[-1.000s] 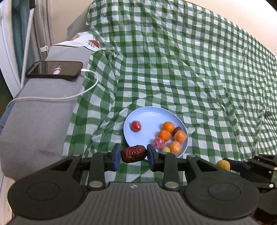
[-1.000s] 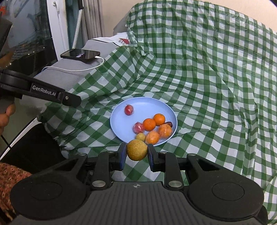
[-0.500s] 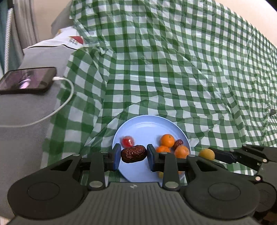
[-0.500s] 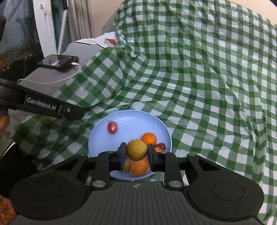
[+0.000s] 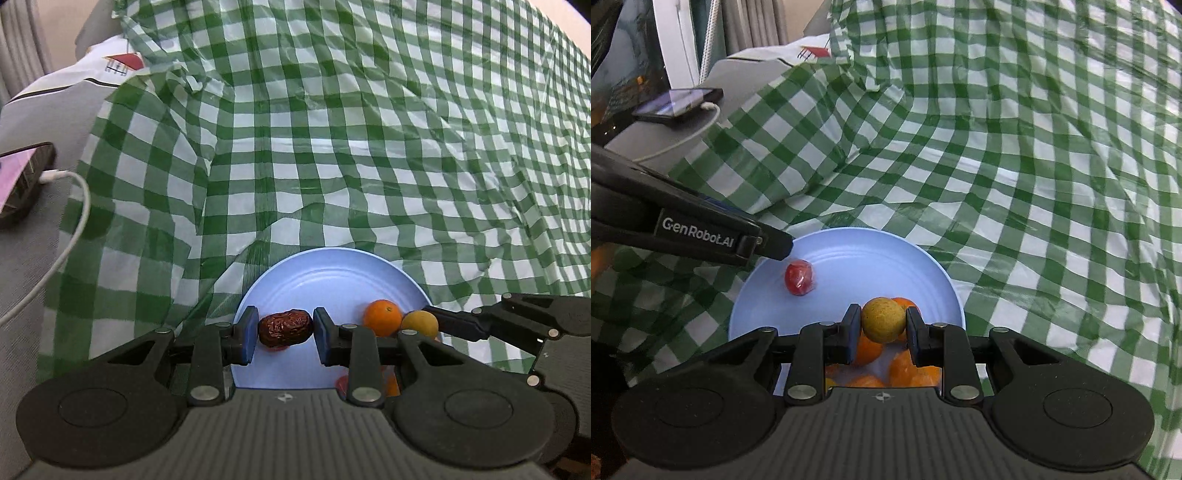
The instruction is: Organize fruits
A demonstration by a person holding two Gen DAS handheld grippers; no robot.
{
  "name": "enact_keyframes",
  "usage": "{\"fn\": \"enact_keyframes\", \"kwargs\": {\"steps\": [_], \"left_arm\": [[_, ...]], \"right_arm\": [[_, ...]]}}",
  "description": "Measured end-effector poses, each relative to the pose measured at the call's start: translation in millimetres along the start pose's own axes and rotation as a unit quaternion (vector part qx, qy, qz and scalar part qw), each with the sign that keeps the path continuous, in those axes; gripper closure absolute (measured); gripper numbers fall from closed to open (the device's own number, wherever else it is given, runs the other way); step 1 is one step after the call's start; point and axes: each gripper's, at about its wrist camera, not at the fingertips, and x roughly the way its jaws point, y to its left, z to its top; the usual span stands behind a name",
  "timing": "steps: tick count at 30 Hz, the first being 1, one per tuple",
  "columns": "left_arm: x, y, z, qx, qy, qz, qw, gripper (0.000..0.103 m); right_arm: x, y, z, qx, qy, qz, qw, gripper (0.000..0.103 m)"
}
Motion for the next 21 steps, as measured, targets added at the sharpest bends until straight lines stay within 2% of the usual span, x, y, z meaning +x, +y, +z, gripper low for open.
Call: {"fn": "enact_keyframes", "kwargs": {"steps": [4,6,8,9,11,13,17,21], "left_arm": [[13.0,-1.4,3.3,0.013,-0.003,-0.003,0.9999,0.068],[15.0,-0.7,4.5,0.017,-0.004,-0.020,0.9996,0.066],[11.5,0.4,3.8,0.015,-0.005,-0.035,0.9993,0.031],[6.7,2.3,3.0,0.010,-0.011,-0.033,0.9993,0.002],[-8.7,5.9,-2.4,0.000,-0.039,-0.022,0.9990,0.000],[-21.1,9.6,-8.3,0.007,-0.032,-0.028,0.9991,0.000],[-47.1,15.7,-29.6,-0.015,-0.013,-0.003,0.9998,0.000],[-75.7,15.0,-53.0,-0.041,0.005,0.020,0.9989,0.000]], "right_arm": [[12.6,-2.5,3.2,-0.004,0.005,0.004,1.000,0.076],[15.8,-3.9,4.1,-0.001,0.011,0.008,1.000,0.068],[11.7,-5.7,3.9,0.008,0.007,-0.004,1.000,0.039],[8.1,-6.3,3.1,0.010,0.006,-0.009,1.000,0.034],[-4.3,-7.3,-1.0,0.014,0.010,-0.017,1.000,0.023],[-20.3,-7.0,-8.4,0.024,0.013,-0.024,0.999,0.017],[-54.8,2.6,-26.4,0.035,0.025,-0.020,0.999,0.013],[-87.0,21.5,-37.0,0.042,0.018,-0.018,0.999,0.009]]}}
